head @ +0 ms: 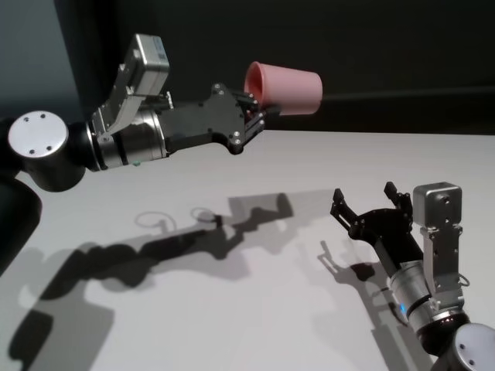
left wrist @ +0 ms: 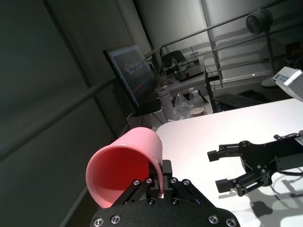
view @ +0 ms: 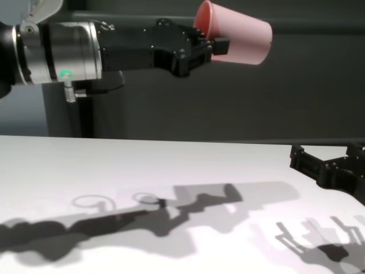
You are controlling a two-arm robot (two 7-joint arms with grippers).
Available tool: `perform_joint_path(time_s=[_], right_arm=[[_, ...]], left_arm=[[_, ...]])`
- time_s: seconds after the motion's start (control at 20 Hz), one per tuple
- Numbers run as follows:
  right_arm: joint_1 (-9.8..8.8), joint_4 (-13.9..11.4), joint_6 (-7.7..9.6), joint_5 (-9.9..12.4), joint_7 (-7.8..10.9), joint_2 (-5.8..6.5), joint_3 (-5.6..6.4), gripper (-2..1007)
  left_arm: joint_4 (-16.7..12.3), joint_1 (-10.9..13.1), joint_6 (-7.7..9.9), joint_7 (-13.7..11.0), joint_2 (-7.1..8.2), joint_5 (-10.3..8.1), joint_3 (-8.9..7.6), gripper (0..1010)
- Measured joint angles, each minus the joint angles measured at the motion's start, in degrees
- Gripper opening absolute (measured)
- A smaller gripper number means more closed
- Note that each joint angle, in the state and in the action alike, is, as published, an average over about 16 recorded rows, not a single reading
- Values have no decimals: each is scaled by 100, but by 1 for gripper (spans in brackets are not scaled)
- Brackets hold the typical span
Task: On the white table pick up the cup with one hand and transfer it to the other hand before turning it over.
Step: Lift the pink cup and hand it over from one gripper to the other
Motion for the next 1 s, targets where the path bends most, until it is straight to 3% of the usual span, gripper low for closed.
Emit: perform_joint_path(time_s=[0.45, 1.0], right_arm=[[0, 0, 0, 0, 0, 0, 0, 1000], [0, 0, 0, 0, 0, 0, 0, 1000]], left_arm=[[366, -131, -56, -132, -384, -447, -7, 52], [461, -98, 36, -197, -613, -857, -61, 52]])
